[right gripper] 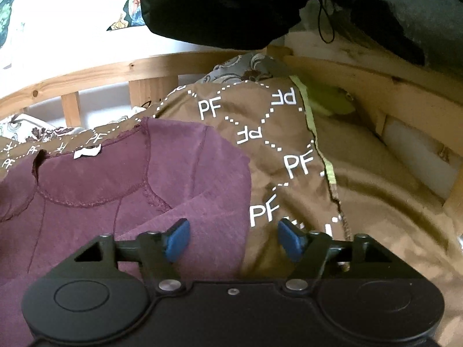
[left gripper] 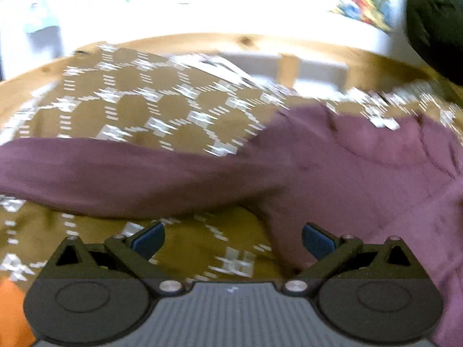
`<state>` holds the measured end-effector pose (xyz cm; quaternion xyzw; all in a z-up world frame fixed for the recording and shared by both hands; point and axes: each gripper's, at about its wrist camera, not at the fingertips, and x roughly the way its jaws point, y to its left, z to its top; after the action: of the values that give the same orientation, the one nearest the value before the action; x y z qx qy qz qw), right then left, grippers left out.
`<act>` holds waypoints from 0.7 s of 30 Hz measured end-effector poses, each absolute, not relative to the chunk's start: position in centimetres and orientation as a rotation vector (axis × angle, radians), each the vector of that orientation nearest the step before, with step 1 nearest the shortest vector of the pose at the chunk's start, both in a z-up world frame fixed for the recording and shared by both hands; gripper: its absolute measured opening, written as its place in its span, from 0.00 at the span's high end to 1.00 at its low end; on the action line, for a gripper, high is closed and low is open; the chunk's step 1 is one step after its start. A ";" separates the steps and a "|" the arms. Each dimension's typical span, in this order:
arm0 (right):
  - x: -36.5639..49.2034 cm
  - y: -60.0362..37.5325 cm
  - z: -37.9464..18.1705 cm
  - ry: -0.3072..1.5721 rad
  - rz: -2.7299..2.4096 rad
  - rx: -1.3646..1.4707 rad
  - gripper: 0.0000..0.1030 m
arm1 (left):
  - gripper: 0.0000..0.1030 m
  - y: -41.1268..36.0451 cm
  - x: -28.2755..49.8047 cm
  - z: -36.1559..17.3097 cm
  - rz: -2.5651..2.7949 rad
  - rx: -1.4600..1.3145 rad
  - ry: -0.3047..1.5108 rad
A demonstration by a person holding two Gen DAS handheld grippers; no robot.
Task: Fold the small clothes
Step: 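Grasp the other sleeve cuff with the left gripper and lift it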
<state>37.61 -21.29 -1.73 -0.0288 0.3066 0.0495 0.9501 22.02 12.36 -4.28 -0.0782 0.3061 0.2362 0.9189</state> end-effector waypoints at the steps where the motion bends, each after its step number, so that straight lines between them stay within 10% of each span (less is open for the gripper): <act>1: 37.4 -21.2 -1.7 0.620 0.096 -0.043 0.22 | 0.00 13.2 21.3 -3.9 0.511 -0.182 0.613; 6: 35.1 -19.8 -0.7 0.552 0.154 -0.013 0.01 | 0.00 18.0 16.9 -2.3 0.709 -0.270 0.491; 21: 31.0 -12.5 1.0 0.494 0.400 -0.187 0.01 | 0.11 28.4 14.2 0.0 1.099 -0.446 0.417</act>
<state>31.04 -12.48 0.97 -0.0920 0.2425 0.1962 0.9456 14.18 28.42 -0.04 -0.2087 0.1951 0.5141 0.8087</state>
